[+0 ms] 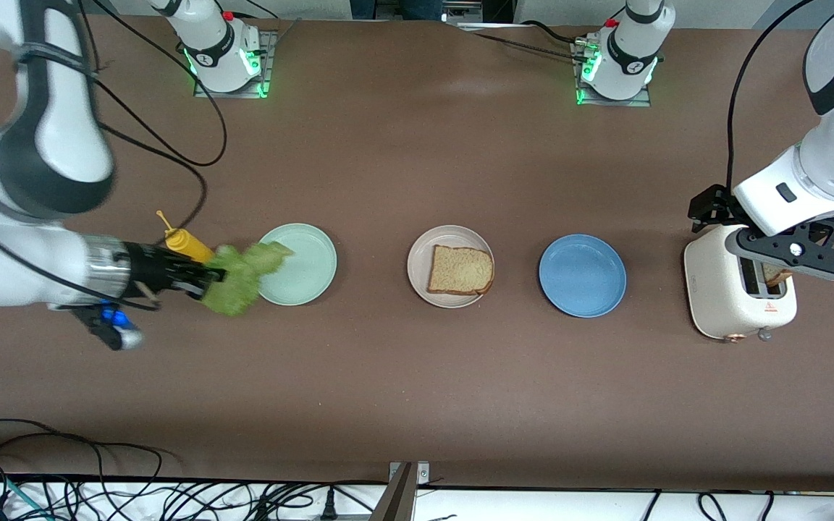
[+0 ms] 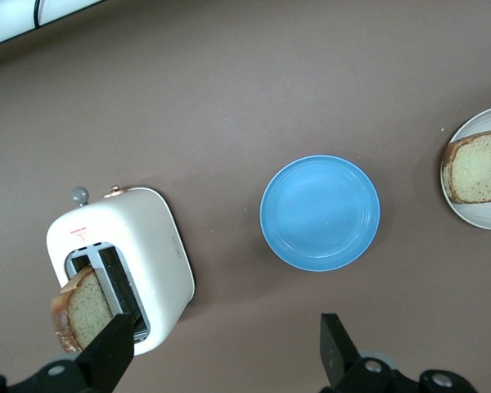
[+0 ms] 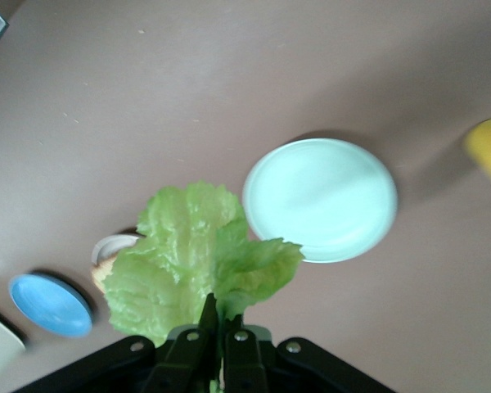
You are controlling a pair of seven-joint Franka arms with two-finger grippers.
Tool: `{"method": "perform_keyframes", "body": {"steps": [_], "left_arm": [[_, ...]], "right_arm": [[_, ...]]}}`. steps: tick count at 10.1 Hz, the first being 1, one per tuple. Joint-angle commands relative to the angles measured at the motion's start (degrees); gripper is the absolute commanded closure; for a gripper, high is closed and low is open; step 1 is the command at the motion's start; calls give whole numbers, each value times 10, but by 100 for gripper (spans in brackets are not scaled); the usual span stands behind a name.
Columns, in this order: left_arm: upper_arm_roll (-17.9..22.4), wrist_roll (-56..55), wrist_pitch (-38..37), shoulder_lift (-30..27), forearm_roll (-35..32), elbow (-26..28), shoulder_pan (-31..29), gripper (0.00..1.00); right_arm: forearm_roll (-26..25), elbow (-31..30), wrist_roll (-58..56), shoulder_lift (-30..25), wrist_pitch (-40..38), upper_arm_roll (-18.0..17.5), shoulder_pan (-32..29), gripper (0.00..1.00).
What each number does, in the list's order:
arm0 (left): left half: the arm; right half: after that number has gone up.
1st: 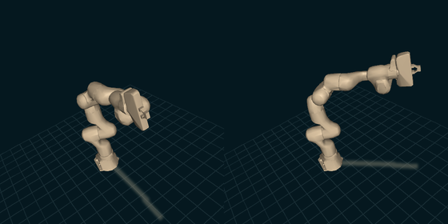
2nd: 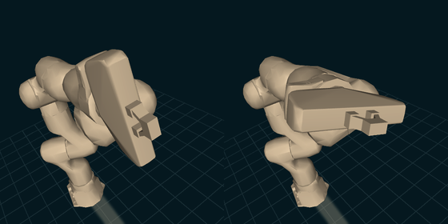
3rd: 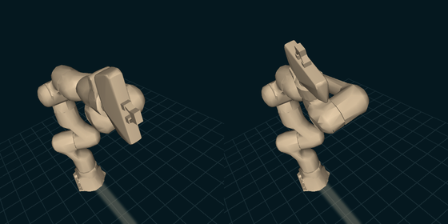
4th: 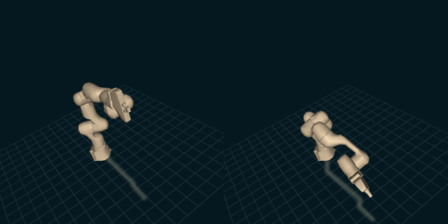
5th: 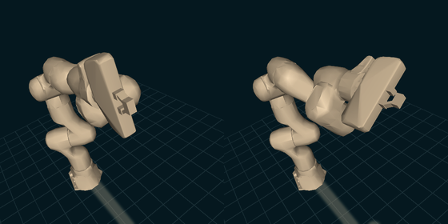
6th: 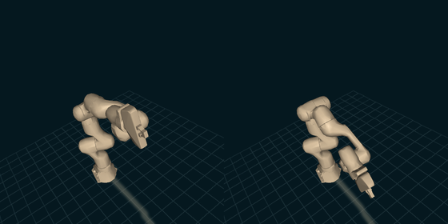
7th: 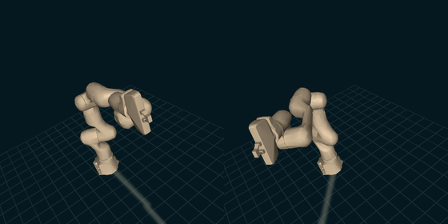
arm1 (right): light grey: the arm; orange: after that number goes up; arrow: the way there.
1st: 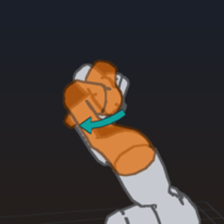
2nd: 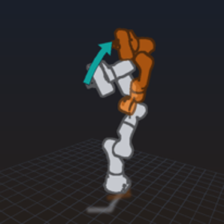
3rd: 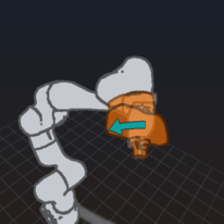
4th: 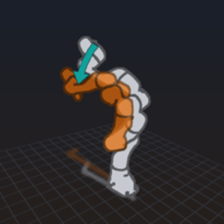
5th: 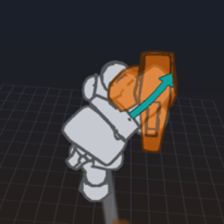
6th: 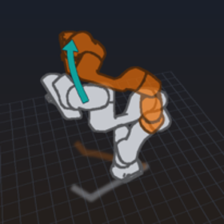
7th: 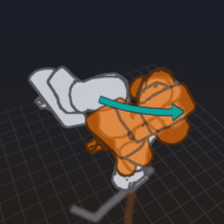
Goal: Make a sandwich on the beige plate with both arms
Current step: 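Carry the lettuce leaf with the right gripper over the beige plate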
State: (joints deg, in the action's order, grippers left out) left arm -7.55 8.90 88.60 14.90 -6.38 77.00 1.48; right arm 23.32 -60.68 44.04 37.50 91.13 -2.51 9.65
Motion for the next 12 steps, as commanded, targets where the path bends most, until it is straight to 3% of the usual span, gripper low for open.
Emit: {"method": "perform_keyframes", "body": {"steps": [1, 2, 5, 7, 12], "left_arm": [[1, -7, -5, 1, 15, -9, 0, 0], [1, -7, -5, 2, 14, -9, -1, 0], [1, -7, -5, 1, 15, -9, -1, 0], [1, -7, -6, 1, 15, -9, 0, 0], [0, -8, -5, 1, 17, -9, 0, 0]], "right_arm": [[52, 5, 110, 27, 72, 3, 38, 100], [86, 4, 145, 37, 97, 3, 51, 100], [109, 3, 243, 80, 217, 3, 122, 100], [173, -8, 277, 95, 263, 3, 149, 100], [169, -115, 277, 100, 458, 5, 252, 100]]}}
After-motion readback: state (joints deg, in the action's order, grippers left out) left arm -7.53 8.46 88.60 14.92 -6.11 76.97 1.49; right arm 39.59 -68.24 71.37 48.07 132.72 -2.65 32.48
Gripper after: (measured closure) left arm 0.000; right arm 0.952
